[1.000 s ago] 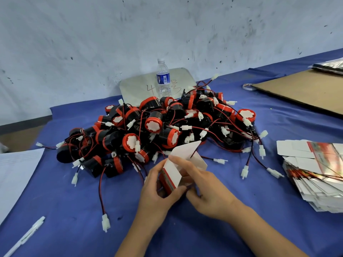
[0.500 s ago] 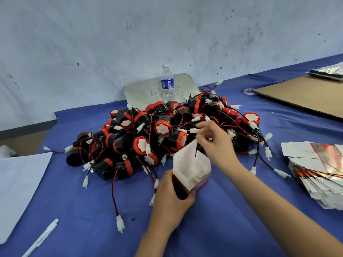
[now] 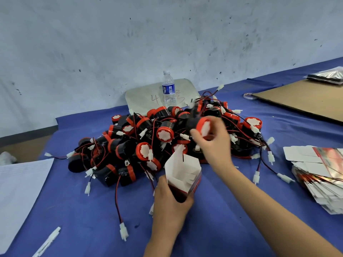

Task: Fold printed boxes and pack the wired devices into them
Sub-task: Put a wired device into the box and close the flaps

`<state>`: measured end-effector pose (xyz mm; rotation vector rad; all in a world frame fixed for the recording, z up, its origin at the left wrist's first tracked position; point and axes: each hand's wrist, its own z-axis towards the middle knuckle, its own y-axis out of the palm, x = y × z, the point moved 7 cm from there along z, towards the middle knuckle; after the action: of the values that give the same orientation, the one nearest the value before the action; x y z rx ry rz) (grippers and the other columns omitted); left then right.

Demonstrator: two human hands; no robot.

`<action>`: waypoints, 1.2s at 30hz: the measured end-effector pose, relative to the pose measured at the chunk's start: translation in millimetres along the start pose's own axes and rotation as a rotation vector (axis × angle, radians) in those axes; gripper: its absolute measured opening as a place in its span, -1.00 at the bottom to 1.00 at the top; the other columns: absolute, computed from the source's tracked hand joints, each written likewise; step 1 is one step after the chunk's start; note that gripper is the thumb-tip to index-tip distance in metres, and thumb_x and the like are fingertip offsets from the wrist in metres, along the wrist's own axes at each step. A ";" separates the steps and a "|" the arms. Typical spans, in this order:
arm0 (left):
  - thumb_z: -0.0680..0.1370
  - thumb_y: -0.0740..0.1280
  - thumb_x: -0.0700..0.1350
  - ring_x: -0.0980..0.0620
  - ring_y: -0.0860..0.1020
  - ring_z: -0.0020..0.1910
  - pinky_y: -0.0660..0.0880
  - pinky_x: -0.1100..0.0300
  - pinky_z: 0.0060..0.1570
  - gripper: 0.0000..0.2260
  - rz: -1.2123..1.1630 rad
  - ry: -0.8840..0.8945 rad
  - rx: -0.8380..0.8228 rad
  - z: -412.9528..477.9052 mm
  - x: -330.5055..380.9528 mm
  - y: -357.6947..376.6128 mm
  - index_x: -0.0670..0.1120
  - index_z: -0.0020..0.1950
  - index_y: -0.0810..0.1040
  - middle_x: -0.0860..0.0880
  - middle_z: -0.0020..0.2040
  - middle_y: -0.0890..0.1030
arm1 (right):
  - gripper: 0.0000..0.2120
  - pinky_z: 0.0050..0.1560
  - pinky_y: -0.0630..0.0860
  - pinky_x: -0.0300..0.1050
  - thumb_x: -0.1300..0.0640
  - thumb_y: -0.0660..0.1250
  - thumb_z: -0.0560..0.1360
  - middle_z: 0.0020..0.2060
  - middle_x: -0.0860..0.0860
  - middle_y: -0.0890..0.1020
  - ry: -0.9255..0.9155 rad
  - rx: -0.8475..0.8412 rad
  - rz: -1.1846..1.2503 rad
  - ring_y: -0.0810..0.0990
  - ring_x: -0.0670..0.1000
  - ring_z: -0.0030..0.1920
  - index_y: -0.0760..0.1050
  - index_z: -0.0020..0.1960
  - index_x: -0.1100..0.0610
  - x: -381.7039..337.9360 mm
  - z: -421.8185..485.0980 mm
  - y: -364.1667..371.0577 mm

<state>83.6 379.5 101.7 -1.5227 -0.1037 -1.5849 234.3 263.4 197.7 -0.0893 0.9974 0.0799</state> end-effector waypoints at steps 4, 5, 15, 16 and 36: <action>0.34 0.50 0.10 0.13 0.44 0.12 0.43 0.23 -0.03 -0.52 -0.011 0.006 -0.005 -0.5 -0.8 0.9 0.15 0.11 0.31 0.22 0.08 0.47 | -0.72 -0.14 0.43 -0.36 -0.08 0.39 0.33 -0.12 -0.08 0.47 -0.190 0.205 0.116 0.49 -0.12 -0.10 0.39 -0.01 -0.18 -37.6 -22.2 -47.2; 0.34 0.51 0.10 0.14 0.45 0.12 0.45 0.22 -0.01 -0.51 -0.017 0.007 -0.001 -0.5 -1.0 0.7 0.14 0.13 0.33 0.22 0.09 0.48 | -0.71 -0.15 0.42 -0.35 -0.08 0.40 0.33 -0.11 -0.07 0.44 -0.233 0.206 0.076 0.48 -0.10 -0.10 0.37 -0.02 -0.15 -42.2 -29.0 -52.4; 0.30 0.57 -0.01 0.43 0.49 -0.05 0.41 0.50 -0.18 -0.56 -0.025 0.031 0.060 -0.7 3.3 0.8 0.21 -0.01 0.37 0.15 -0.05 0.56 | -0.61 -0.38 0.56 -0.15 -0.08 0.37 0.40 0.05 -0.02 0.54 -0.514 -0.139 -0.359 0.55 -0.10 -0.09 0.54 0.16 0.07 -47.8 -82.2 -9.6; 0.30 0.58 -0.03 0.43 0.50 -0.06 0.41 0.50 -0.20 -0.55 -0.022 0.026 0.062 -0.1 3.3 0.7 0.20 -0.02 0.37 0.14 -0.06 0.57 | -0.63 -0.44 0.55 -0.14 -0.10 0.35 0.40 0.03 -0.03 0.57 -0.502 -0.144 -0.393 0.57 -0.09 -0.14 0.58 0.14 0.05 -46.8 -82.2 -8.2; 0.34 0.56 0.05 0.24 0.54 0.02 0.52 0.24 -0.05 -0.55 -0.035 0.060 0.012 -4.9 8.3 -0.5 0.11 0.13 0.43 0.15 0.03 0.58 | -0.64 0.05 0.51 -0.01 0.04 0.16 0.63 0.25 -0.19 0.45 -0.105 -0.632 -0.505 0.50 -0.02 0.15 0.35 0.40 -0.19 13.2 -78.9 11.2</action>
<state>81.1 372.3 107.7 -1.4701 -0.1064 -1.6529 174.4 266.0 143.5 -0.9008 0.7897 -0.0659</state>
